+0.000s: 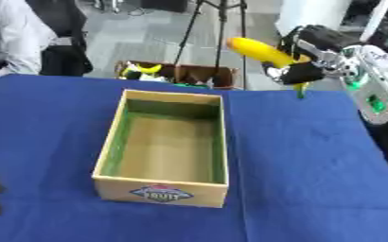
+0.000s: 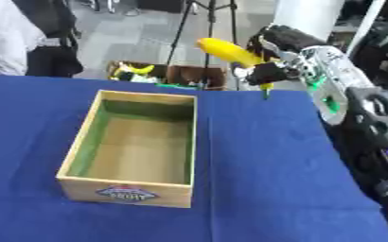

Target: Pick up objects on the table and place them in the box.

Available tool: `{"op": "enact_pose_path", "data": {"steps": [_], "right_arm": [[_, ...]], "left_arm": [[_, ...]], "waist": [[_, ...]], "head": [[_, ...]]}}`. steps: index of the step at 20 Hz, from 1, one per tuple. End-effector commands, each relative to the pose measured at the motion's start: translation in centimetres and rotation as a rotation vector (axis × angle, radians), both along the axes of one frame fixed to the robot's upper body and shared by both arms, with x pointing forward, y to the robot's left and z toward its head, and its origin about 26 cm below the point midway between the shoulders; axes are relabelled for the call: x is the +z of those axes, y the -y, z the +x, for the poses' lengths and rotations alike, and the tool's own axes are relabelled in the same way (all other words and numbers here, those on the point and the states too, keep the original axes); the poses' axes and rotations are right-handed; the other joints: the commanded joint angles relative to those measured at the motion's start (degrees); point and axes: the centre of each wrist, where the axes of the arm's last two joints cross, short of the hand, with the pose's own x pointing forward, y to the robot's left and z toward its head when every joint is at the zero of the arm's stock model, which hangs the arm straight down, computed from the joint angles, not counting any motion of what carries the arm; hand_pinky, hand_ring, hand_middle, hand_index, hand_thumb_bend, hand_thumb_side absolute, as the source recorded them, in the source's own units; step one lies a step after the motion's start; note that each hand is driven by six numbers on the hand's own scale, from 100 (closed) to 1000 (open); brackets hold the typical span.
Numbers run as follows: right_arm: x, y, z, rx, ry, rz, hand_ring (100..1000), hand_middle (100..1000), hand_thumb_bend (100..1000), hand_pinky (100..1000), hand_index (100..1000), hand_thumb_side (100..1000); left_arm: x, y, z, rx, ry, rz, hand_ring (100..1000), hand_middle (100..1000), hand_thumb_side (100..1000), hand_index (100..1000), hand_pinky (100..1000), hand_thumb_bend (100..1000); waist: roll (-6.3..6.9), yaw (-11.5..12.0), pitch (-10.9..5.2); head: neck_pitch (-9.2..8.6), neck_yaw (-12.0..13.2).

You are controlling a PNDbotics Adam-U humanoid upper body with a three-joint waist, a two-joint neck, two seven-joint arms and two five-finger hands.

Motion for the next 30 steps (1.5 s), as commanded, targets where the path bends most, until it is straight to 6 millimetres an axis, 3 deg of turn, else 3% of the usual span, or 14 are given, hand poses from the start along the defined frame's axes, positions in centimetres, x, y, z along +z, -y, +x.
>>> {"op": "enact_pose_path", "data": {"steps": [1, 30], "right_arm": [[1.9, -1.0, -0.5, 0.031, 0.043, 0.002, 579, 530, 148, 261, 660, 698], [0.5, -8.5, 0.1, 0.203, -0.035, -0.04, 583, 531, 143, 264, 661, 662]], "left_arm": [[0.8, -0.2, -0.2, -0.005, 0.022, 0.018, 516, 537, 966, 687, 321, 100], [1.0, 0.2, 0.0, -0.022, 0.027, 0.012, 515, 532, 963, 686, 321, 100]], "waist": [[0.12, 0.15, -1.43], [-0.5, 2.52, -0.92]], "head": [[0.12, -0.21], [-0.05, -1.4]]}}
